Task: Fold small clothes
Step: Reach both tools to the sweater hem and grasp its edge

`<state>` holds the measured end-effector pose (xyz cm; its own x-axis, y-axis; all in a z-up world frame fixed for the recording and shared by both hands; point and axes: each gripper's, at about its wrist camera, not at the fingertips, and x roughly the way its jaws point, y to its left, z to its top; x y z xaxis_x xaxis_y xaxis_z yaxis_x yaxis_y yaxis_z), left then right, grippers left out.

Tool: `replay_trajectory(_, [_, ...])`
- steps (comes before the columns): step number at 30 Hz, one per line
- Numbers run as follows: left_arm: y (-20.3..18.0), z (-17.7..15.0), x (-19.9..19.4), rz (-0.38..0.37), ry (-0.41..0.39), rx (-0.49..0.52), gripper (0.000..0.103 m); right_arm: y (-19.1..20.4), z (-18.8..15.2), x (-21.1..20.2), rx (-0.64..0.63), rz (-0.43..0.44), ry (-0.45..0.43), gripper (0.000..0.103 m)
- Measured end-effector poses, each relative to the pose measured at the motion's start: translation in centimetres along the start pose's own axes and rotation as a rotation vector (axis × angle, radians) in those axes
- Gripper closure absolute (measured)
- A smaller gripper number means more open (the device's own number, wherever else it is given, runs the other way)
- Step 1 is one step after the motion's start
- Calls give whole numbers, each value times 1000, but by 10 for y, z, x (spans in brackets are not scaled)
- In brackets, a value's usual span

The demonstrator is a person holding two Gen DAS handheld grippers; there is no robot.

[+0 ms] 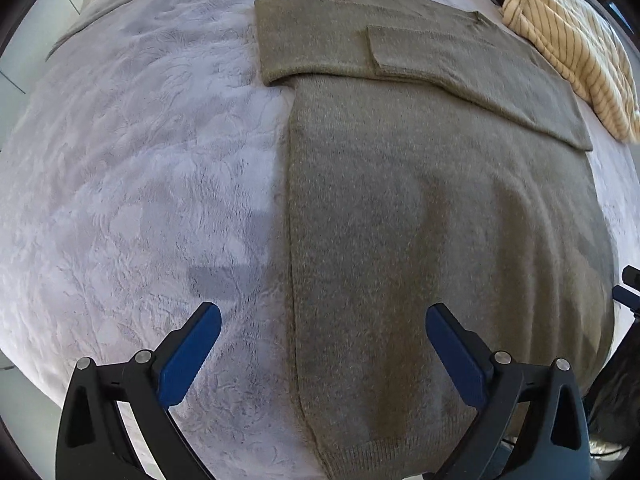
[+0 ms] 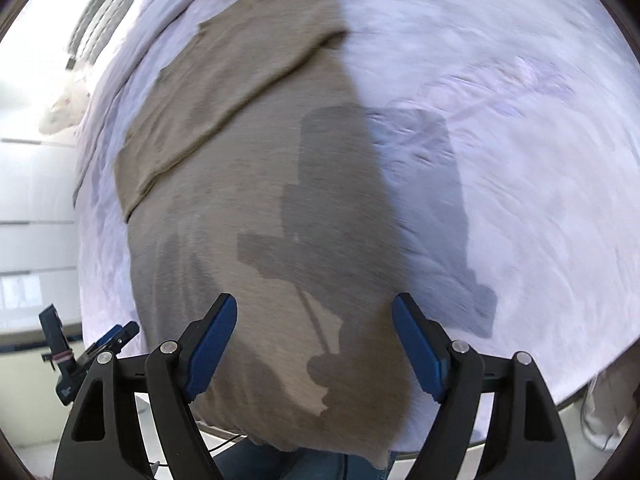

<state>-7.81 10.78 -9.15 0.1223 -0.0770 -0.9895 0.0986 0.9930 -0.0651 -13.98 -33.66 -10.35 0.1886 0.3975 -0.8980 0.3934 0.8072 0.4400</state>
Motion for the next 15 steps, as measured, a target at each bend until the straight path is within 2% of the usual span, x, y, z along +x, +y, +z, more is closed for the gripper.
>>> replay_trajectory(3, [0, -6, 4, -19, 12, 14, 0, -11, -7, -1, 31, -24, -8, 20])
replay_trajectory(8, [-2, -21, 6, -85, 35, 71, 0, -18, -25, -1, 37, -3, -7, 20])
replay_trajectory(15, [-4, -63, 19, -296, 161, 143, 0, -28, -51, 0, 36, 117, 39, 20])
